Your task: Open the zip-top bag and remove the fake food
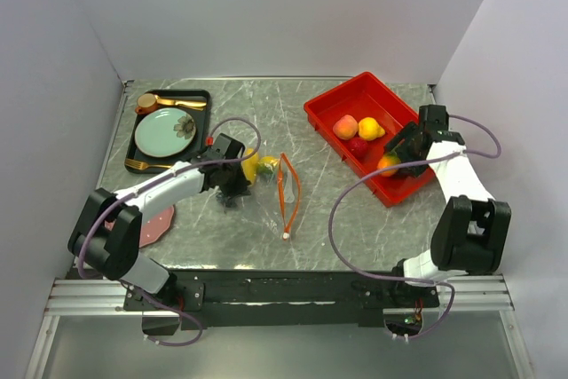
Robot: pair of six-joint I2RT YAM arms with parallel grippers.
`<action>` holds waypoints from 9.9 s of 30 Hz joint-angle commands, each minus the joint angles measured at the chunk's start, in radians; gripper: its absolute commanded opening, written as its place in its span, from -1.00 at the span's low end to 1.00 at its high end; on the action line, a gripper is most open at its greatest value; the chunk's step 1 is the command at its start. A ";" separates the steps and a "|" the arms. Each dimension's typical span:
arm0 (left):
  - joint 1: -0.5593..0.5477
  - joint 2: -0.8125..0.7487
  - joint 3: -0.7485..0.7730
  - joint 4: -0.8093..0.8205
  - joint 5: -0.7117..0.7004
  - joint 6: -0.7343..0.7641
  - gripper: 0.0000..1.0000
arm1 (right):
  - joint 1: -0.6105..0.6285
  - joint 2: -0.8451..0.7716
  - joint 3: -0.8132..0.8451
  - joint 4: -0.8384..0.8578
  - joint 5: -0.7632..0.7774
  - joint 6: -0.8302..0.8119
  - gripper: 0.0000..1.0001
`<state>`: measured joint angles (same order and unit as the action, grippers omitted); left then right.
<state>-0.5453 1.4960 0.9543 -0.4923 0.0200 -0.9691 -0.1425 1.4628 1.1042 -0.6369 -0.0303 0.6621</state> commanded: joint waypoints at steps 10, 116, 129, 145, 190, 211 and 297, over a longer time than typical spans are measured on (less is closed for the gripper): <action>0.067 0.012 0.188 -0.031 0.020 0.061 -0.38 | 0.167 -0.142 0.028 -0.050 -0.048 0.011 0.69; 0.107 0.239 0.230 0.129 0.129 0.110 -0.89 | 0.092 -0.072 0.062 0.020 0.056 0.088 -0.25; 0.108 0.138 0.238 0.065 0.115 0.104 -0.09 | 0.012 0.133 0.279 -0.044 0.044 -0.004 0.86; 0.219 -0.129 -0.012 0.009 -0.028 0.012 -0.51 | 0.541 0.040 -0.053 0.327 -0.307 0.266 -0.35; 0.088 0.190 0.046 0.031 -0.089 0.056 -0.98 | 0.782 0.485 -0.012 0.895 -0.573 0.524 -0.25; 0.065 0.156 0.054 0.014 0.006 0.165 -0.98 | 0.798 0.444 0.085 0.707 -0.347 0.292 -0.03; 0.116 0.205 0.090 -0.075 -0.120 0.010 -0.98 | 0.868 0.449 0.206 0.321 -0.118 0.113 0.15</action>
<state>-0.4343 1.6939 1.0088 -0.4919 -0.0322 -0.9668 0.7223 1.9827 1.3293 -0.2356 -0.2207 0.7944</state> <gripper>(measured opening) 0.015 0.567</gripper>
